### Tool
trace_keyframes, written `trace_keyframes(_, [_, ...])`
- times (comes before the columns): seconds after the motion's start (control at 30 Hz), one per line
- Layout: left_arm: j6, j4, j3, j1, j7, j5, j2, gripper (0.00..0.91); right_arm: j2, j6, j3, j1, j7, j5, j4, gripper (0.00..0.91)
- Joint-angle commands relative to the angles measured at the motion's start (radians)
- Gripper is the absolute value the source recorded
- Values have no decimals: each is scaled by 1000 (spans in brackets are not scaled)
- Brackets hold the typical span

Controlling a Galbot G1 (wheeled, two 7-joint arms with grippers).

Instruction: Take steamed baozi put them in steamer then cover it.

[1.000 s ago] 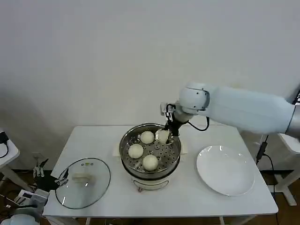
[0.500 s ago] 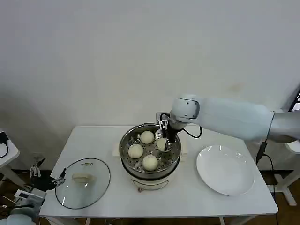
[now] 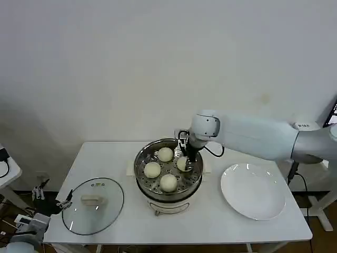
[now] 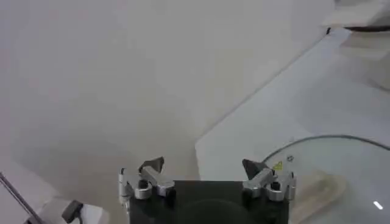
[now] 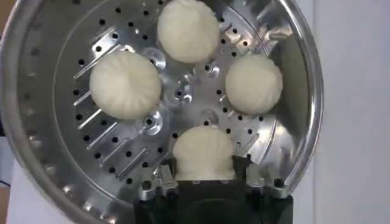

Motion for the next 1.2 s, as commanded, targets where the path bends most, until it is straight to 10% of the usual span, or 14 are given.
trace_keyframes(0.03, [0, 0, -1, 1, 0, -1, -1, 907, 7, 2, 11, -23, 0, -19, -16, 625])
trace_keyframes(0.17, [0, 1, -1, 0, 1, -1, -1, 907, 5, 4, 11, -24, 3, -14, -13, 635])
trace_keyframes(0.27, [0, 2, -1, -1, 1, -1, -1, 907, 4, 8, 16, -27, 11, -13, -8, 907])
trace_keyframes(0.93, [6, 8, 6, -7, 4, 1, 3, 907, -217, -22, 119, 88, 39, 44, 265, 907])
trace_keyframes(1.2, [6, 21, 17, -19, -1, 6, 7, 907, -386, 10, 277, 7, 264, 76, 420, 907])
